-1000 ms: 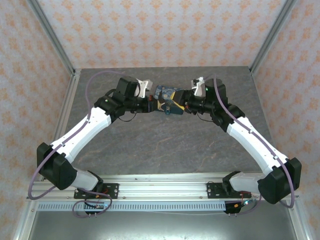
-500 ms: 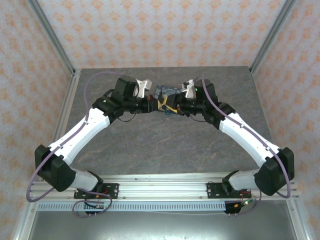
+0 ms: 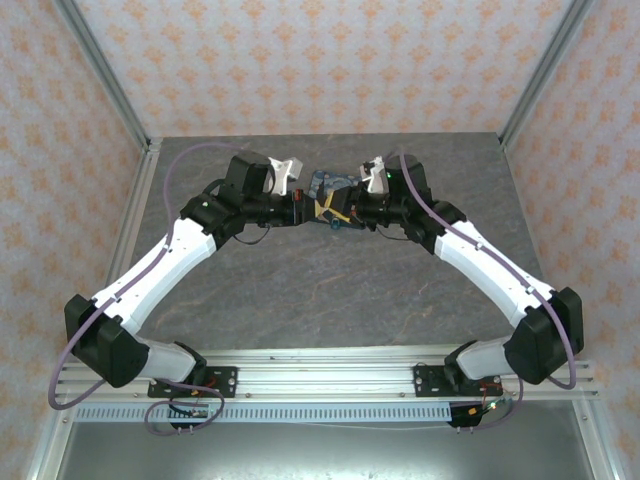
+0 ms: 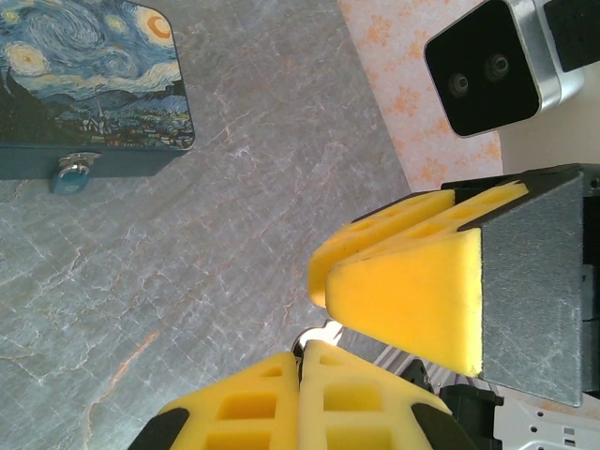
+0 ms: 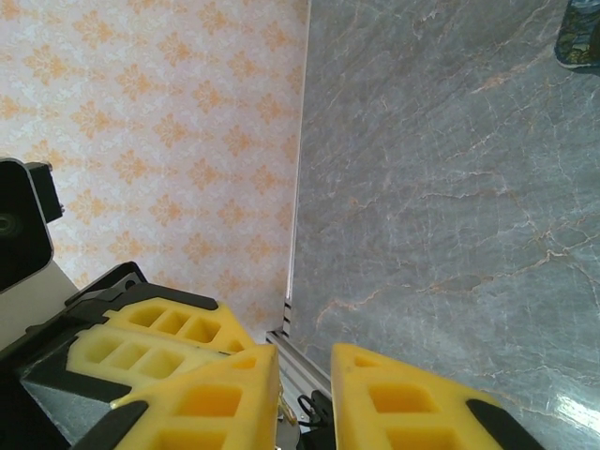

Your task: Unlock the padlock with the key

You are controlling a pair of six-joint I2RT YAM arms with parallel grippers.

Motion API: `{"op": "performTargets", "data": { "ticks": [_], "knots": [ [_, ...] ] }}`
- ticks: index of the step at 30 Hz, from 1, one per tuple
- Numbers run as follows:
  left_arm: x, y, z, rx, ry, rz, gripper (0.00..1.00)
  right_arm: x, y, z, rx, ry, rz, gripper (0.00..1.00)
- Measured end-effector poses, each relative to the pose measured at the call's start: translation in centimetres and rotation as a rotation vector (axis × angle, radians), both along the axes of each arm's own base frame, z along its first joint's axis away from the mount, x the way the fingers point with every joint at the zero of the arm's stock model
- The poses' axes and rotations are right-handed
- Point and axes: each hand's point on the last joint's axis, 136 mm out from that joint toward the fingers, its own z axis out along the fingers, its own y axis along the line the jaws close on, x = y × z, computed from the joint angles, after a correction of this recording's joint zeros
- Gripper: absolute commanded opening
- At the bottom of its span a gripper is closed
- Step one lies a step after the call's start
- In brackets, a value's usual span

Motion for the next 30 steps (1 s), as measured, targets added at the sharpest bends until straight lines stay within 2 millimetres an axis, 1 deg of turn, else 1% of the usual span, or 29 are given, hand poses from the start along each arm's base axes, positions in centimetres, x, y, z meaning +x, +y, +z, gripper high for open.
{"op": "performTargets", "data": {
  "ticks": [4,6,9,10,12,13,15,17,21,23,26,30],
  "knots": [
    [0.0,0.0,0.0,0.000,0.000,0.000,0.00,-0.1,0.2,0.3,0.015,0.003,0.005,0.08],
    [-0.1,0.0,-0.1,0.003,0.005,0.000,0.00,-0.1,0.3,0.6,0.028,-0.003,0.009,0.00],
    [-0.1,0.1,-0.1,0.004,0.004,0.001,0.00,0.0,0.5,0.8,0.037,-0.005,0.008,0.00],
    [-0.1,0.1,0.0,0.004,0.001,0.001,0.04,-0.1,0.5,0.9,0.038,-0.008,0.009,0.00],
    [-0.3,0.2,0.2,0.008,-0.010,-0.001,0.47,-0.2,0.6,1.1,0.038,-0.023,0.016,0.00],
    [-0.4,0.3,0.4,0.009,-0.014,-0.003,0.53,-0.3,0.6,1.1,0.034,-0.032,0.022,0.00],
    [-0.9,0.6,0.4,0.020,-0.014,-0.010,0.60,-0.7,0.5,1.2,0.004,-0.053,0.042,0.00],
    [-1.5,0.9,0.2,0.042,-0.011,-0.021,0.62,-1.0,0.2,1.7,-0.039,-0.081,0.068,0.00],
    [-2.4,2.0,-0.9,0.108,0.014,-0.022,0.62,-1.6,-0.2,4.4,-0.121,-0.207,0.145,0.00],
    [-3.0,2.5,-1.0,0.133,0.004,-0.025,0.62,-2.0,-0.3,5.2,-0.162,-0.265,0.191,0.00],
    [-4.1,3.3,-0.5,0.148,-0.048,-0.046,0.61,-2.6,-0.5,5.1,-0.221,-0.316,0.266,0.00],
    [-5.8,4.1,0.9,0.120,-0.146,-0.059,0.62,-3.6,-0.7,3.9,-0.267,-0.346,0.354,0.00]
  ]
}}
